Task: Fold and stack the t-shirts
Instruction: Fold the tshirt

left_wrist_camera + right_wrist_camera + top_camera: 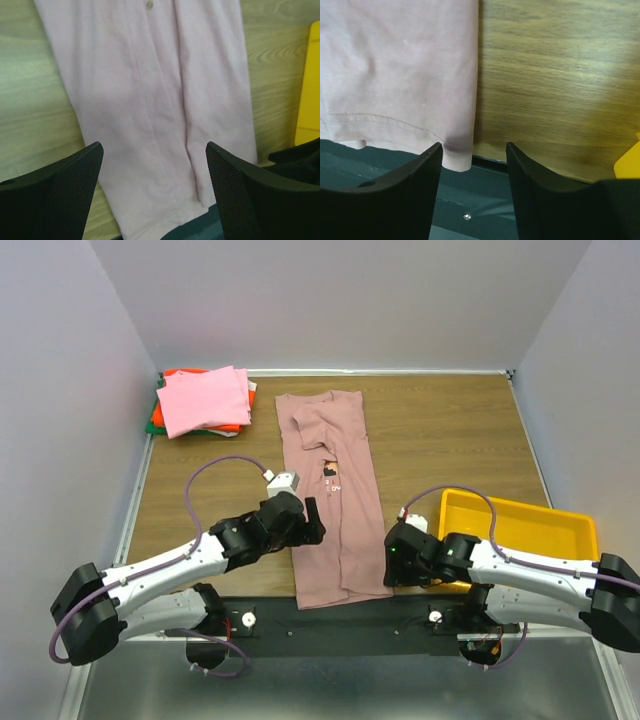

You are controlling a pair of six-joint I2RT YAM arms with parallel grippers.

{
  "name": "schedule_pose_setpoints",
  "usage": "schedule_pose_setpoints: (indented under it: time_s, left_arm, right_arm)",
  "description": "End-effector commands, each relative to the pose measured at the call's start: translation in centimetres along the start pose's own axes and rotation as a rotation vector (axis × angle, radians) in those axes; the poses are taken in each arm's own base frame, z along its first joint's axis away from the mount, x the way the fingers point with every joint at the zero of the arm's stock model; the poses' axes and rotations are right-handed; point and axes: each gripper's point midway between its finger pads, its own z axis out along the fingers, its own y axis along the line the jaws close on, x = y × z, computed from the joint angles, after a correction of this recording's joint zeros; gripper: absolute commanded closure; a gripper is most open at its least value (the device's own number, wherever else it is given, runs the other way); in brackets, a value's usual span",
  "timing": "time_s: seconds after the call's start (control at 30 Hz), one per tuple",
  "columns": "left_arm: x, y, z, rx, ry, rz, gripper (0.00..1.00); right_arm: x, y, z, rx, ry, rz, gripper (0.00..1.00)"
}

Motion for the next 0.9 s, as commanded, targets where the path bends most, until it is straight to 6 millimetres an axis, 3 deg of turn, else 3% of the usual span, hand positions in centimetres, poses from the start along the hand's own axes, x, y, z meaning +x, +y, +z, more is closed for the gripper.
schedule_pose_setpoints:
  time_s: [0.0, 0.13, 0.33, 0.43, 0.5, 0.57, 0.87]
  left_arm:
    - [4.1, 2.2, -0.2, -0.080, 0.102, -0.036, 0.09]
    - [6.4, 2.4, -0.4, -0.080, 0.160, -0.032, 0.09]
    - [9.0, 2.2, -1.2, -0.064, 0.229, -0.044, 0.10]
    - [10.5, 2.0, -1.7, -0.058, 0.270, -0.045, 0.14]
    - [11.8, 2.1, -2.3, -0.071, 0.309, -0.046, 0.16]
    - [12.9, 2.2, -3.0, -0.083, 0.336, -0.031, 0.18]
    - [16.4, 2.1, -5.3, -0.108, 0.440, -0.044, 0.31]
  right_arm:
    - [0.9, 0.1, 0.6, -0.008, 0.035, 0.002, 0.42]
    - [1.5, -0.1, 1.2, -0.018, 0.053, -0.003, 0.46]
    - [2.1, 0.3, 1.3, -0.045, 0.082, -0.016, 0.61]
    - [2.3, 0.5, 1.3, -0.064, 0.091, -0.021, 0.73]
    - [2.5, 0.5, 1.2, -0.068, 0.097, -0.023, 0.88]
    - [2.6, 0.3, 1.3, -0.066, 0.100, -0.021, 0.93]
    - [2.9, 0.0, 1.5, -0.050, 0.110, -0.018, 0.94]
